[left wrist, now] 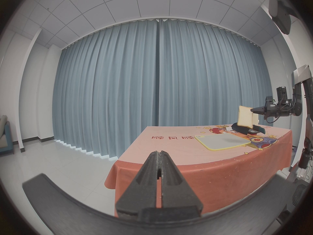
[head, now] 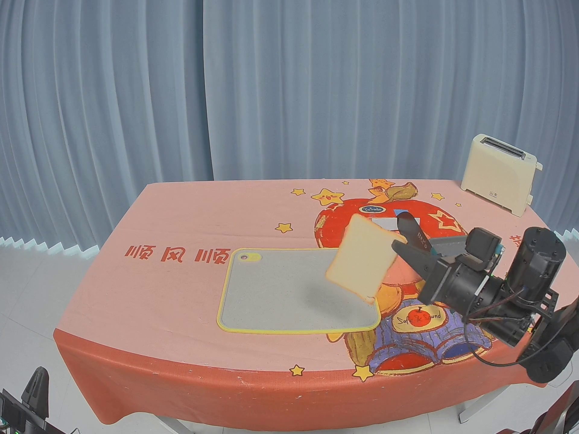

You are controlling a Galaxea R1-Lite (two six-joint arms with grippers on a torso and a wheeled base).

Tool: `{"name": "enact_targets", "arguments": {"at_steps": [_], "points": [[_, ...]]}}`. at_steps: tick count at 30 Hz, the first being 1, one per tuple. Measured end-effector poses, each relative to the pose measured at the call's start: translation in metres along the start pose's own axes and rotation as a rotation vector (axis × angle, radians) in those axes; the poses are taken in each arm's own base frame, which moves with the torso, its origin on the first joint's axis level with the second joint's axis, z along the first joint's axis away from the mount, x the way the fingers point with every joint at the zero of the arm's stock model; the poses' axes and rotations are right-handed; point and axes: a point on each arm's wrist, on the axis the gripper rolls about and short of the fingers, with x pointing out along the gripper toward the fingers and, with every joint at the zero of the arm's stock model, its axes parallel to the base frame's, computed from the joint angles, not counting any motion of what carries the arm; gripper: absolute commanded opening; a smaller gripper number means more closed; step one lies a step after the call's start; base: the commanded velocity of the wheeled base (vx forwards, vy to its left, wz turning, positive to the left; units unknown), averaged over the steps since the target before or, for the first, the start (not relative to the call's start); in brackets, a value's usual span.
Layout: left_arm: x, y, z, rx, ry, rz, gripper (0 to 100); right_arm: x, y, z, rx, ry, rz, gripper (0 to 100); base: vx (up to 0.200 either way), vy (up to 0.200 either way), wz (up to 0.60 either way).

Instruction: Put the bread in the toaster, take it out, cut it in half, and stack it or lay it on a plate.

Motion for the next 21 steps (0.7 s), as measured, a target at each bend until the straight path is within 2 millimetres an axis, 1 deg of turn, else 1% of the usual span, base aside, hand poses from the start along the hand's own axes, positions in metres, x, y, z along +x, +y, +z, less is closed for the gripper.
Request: {"name": "enact_targets", "arguments": {"at_steps": [4, 10, 16, 21], "points": [[0.0, 0.0, 0.0, 0.0, 0.0, 0.0, 0, 0.02, 0.004, -0.005, 0.108, -0.089, -0.026, 0, 0.0, 0.0, 0.0], [0.0, 0.0, 0.0, -0.001, 0.0, 0.0, 0, 0.045, 0.011, -0.021, 0.207, -0.099, -0.004, 0, 0.0, 0.0, 0.0], [0.0, 0.0, 0.0, -0.001, 0.0, 0.0, 0, 0.058, 0.015, -0.029, 0.362, -0.091, 0.013, 0, 0.0, 0.0, 0.0], [0.0, 0.0, 0.0, 0.0, 0.0, 0.0, 0, 0.064, 0.017, -0.038, 0.434, -0.071, 0.02, 0, 0.0, 0.0, 0.0]]}}
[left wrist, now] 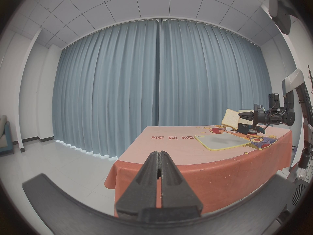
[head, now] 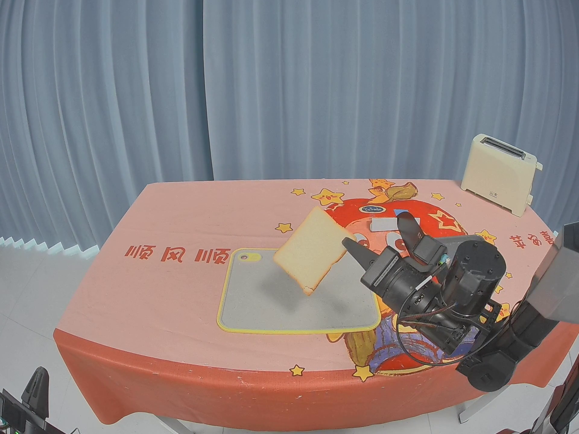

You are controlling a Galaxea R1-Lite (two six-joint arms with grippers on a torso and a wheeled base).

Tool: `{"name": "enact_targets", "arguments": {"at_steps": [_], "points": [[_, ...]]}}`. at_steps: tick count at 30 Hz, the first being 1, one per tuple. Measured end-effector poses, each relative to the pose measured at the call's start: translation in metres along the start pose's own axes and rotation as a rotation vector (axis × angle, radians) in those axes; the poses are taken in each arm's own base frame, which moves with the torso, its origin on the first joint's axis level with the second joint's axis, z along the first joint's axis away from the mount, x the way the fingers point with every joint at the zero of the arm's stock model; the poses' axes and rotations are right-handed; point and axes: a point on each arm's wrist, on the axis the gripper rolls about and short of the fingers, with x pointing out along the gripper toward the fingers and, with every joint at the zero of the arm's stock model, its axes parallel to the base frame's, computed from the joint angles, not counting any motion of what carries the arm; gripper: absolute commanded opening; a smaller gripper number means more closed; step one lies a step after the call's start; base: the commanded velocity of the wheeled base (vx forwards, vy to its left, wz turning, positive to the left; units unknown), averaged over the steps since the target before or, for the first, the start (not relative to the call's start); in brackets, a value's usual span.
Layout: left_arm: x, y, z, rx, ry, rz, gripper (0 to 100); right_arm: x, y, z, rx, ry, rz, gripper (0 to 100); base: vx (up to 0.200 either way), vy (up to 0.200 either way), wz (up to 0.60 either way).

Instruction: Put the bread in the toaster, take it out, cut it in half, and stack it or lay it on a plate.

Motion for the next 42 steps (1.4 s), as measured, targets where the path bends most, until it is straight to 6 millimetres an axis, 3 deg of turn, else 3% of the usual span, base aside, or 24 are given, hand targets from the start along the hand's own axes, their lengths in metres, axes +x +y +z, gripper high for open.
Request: {"name": "enact_targets", "arguments": {"at_steps": [11, 20, 30, 42], "points": [[0.0, 0.0, 0.0, 0.001, 0.0, 0.001, 0, -0.001, -0.018, -0.013, 0.042, 0.028, -0.049, 0, 0.0, 0.0, 0.0], [0.0, 0.0, 0.0, 0.001, 0.0, 0.0, 0, 0.013, -0.025, -0.026, 0.007, 0.09, -0.169, 0, 0.0, 0.0, 0.0], [0.0, 0.0, 0.0, 0.001, 0.0, 0.0, 0, 0.04, -0.011, -0.02, 0.001, 0.03, -0.223, 0, 0.0, 0.0, 0.0], [0.0, 0.0, 0.0, 0.001, 0.0, 0.001, 0, 0.041, -0.012, -0.022, 0.058, 0.022, -0.233, 0, 0.0, 0.0, 0.0]]}}
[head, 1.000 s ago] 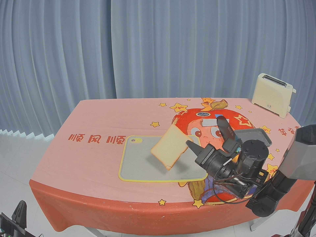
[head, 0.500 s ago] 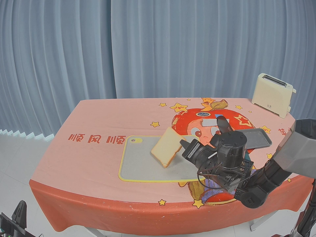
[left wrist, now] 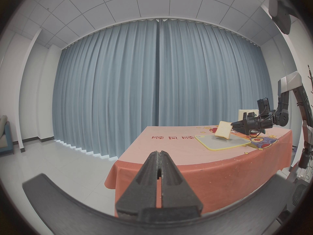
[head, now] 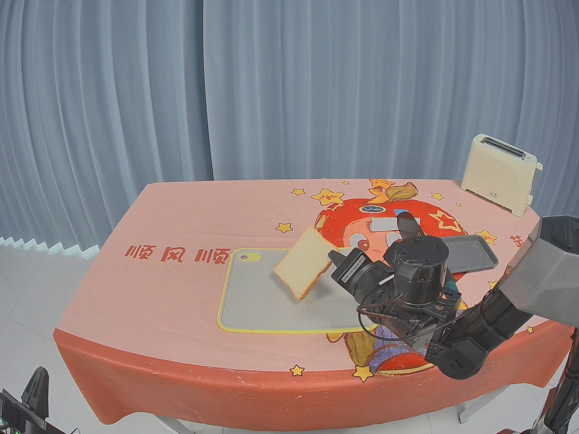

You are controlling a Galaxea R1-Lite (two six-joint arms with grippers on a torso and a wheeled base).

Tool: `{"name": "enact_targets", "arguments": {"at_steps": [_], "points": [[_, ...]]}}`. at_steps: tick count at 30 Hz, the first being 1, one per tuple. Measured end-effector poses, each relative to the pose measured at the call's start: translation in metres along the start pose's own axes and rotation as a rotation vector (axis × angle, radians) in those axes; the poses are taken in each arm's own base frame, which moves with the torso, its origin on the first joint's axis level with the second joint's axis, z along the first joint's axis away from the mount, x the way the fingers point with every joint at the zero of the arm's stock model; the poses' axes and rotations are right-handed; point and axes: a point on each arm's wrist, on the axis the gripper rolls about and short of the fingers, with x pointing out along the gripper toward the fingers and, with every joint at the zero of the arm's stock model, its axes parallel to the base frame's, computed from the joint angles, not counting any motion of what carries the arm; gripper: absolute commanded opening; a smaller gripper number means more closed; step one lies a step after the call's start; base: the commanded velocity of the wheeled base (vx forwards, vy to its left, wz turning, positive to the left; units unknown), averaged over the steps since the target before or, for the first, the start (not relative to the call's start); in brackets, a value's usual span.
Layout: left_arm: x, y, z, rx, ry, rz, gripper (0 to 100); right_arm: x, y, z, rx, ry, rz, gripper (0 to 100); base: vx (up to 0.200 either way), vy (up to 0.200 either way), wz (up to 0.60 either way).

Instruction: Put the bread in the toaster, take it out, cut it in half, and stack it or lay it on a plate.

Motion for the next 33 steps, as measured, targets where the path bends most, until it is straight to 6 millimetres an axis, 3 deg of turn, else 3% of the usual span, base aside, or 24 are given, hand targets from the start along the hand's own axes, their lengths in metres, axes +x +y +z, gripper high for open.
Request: {"name": "enact_targets", "arguments": {"at_steps": [3, 4, 17, 33], "points": [[0.0, 0.0, 0.0, 0.0, 0.0, 0.0, 0, -0.002, 0.0, -0.004, -0.004, 0.001, -0.008, 0, 0.0, 0.0, 0.0], [0.0, 0.0, 0.0, 0.0, 0.0, 0.0, 0, -0.002, 0.001, -0.005, -0.006, 0.001, -0.009, 100, 0.0, 0.0, 0.0], [0.0, 0.0, 0.0, 0.0, 0.0, 0.0, 0, -0.012, -0.002, -0.011, -0.059, 0.041, -0.126, 100, 0.0, 0.0, 0.0], [0.0, 0.0, 0.0, 0.0, 0.0, 0.0, 0, -0.028, 0.024, 0.001, -0.101, 0.04, -0.117, 100, 0.0, 0.0, 0.0]]}}
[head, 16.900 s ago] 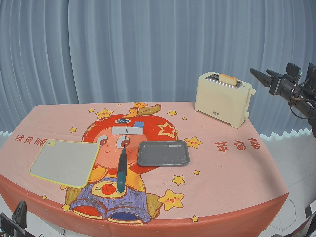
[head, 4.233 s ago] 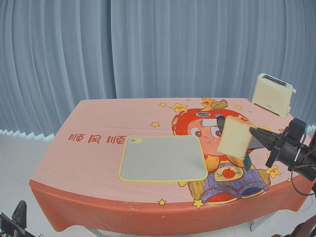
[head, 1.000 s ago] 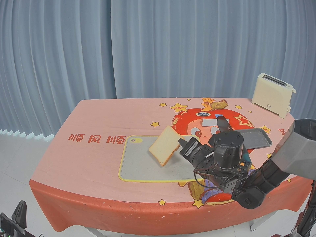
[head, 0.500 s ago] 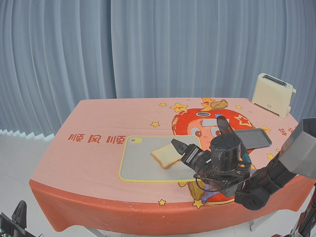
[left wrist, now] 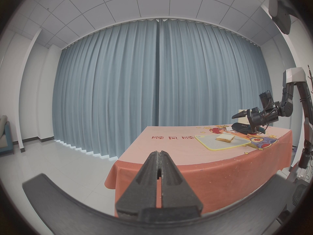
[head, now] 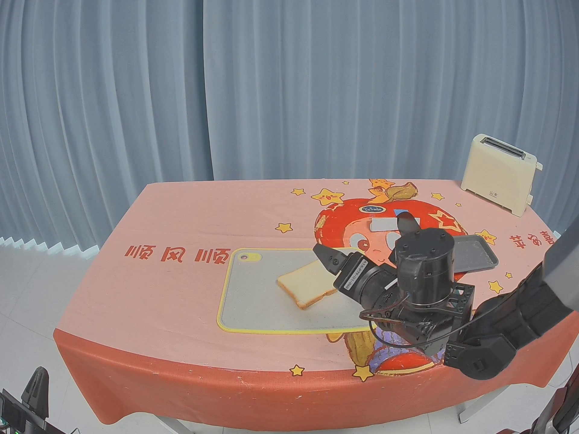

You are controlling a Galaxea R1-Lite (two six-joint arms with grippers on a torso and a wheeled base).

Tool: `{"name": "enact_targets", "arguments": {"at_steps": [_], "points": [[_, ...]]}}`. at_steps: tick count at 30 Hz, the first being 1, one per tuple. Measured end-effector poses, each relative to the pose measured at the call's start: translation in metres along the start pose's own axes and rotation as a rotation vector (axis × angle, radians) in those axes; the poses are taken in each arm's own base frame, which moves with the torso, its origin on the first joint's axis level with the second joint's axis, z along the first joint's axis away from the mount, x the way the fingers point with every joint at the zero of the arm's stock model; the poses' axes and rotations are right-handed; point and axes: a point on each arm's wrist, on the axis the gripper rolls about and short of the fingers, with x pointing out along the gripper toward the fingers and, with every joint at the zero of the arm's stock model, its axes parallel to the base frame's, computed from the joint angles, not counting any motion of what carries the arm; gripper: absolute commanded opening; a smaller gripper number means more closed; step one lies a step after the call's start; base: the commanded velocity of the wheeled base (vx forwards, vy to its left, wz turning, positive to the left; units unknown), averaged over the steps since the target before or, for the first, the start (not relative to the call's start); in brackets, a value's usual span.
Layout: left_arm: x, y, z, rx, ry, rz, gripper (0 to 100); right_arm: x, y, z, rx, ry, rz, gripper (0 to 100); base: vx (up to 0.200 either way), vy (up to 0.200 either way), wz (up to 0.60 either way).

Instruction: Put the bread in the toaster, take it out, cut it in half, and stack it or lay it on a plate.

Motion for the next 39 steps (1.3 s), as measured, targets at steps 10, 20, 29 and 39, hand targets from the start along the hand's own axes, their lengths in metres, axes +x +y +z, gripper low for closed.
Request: {"name": "enact_targets", "arguments": {"at_steps": [10, 20, 29, 39], "points": [[0.0, 0.0, 0.0, 0.0, 0.0, 0.0, 0, -0.033, 0.013, 0.018, -0.057, -0.023, 0.059, 100, 0.0, 0.0, 0.0], [0.0, 0.0, 0.0, 0.0, 0.0, -0.001, 0, -0.061, 0.021, 0.047, -0.126, -0.101, 0.127, 100, 0.0, 0.0, 0.0], [0.0, 0.0, 0.0, -0.001, 0.0, -0.001, 0, -0.079, 0.018, 0.067, -0.305, -0.171, 0.133, 100, 0.0, 0.0, 0.0], [0.0, 0.0, 0.0, -0.002, 0.0, -0.001, 0, -0.106, 0.011, 0.113, -0.451, -0.23, 0.252, 100, 0.0, 0.0, 0.0]]}}
